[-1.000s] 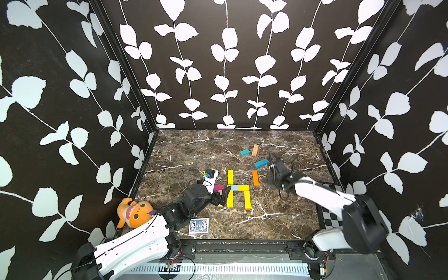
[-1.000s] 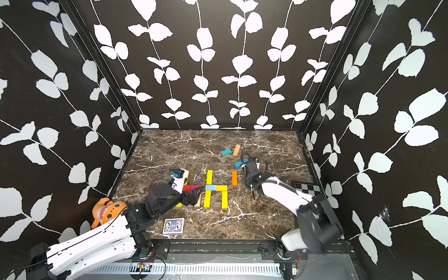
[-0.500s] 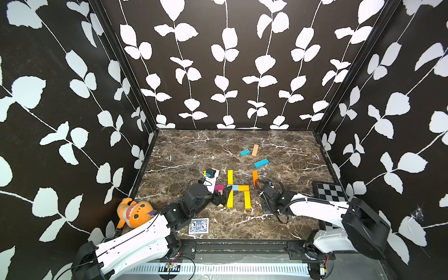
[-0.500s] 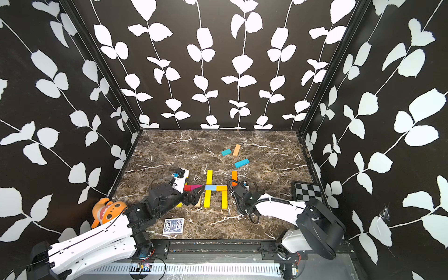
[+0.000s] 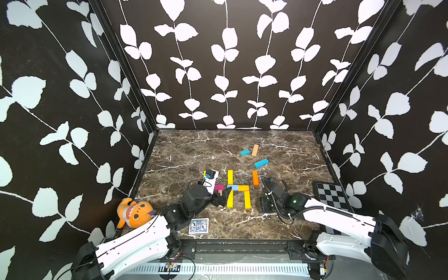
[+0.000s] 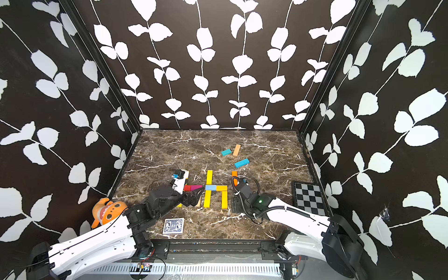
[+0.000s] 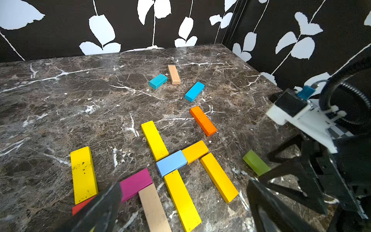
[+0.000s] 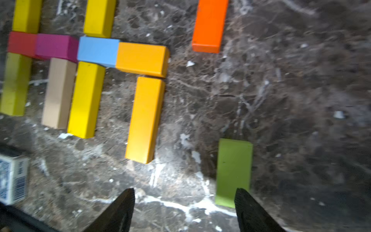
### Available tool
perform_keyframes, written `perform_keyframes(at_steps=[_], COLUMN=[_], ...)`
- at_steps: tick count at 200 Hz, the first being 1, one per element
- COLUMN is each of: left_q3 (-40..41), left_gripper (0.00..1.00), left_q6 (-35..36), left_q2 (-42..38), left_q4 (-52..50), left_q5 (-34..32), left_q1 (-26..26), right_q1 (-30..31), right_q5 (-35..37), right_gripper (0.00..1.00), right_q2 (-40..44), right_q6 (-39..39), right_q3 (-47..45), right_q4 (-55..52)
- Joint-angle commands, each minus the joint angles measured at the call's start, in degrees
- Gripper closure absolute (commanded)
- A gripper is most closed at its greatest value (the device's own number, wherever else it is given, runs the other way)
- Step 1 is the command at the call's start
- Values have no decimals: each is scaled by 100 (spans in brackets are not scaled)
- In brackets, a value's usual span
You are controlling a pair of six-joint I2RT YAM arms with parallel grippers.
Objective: Assemble the letter h with building blocks
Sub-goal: Place the building block at the center of the board.
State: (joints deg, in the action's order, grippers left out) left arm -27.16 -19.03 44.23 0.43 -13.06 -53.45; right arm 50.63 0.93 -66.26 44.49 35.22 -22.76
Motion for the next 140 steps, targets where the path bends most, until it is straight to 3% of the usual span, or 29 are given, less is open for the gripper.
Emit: perform_keyframes(at_steps=[1, 35, 102, 140], left_q3=[94, 117, 126, 141], left_gripper=[1, 1, 1, 1], left_q6=[-22, -11, 31, 47], left_q2=[-131, -151, -219, -242], left_q4=[127, 142, 93, 61], left_q5=[14, 46, 66, 44], left_q1=[37, 39, 37, 37], right_q1=[42, 43, -85, -174], right_q5=[-989, -879, 801, 1250], right_gripper=[22, 21, 19, 14], right_q2=[-126, -273, -755, -587], right_q6=[432, 568, 824, 756], right_q3=[-286, -323, 102, 242], right_q4=[509, 482, -1011, -1007])
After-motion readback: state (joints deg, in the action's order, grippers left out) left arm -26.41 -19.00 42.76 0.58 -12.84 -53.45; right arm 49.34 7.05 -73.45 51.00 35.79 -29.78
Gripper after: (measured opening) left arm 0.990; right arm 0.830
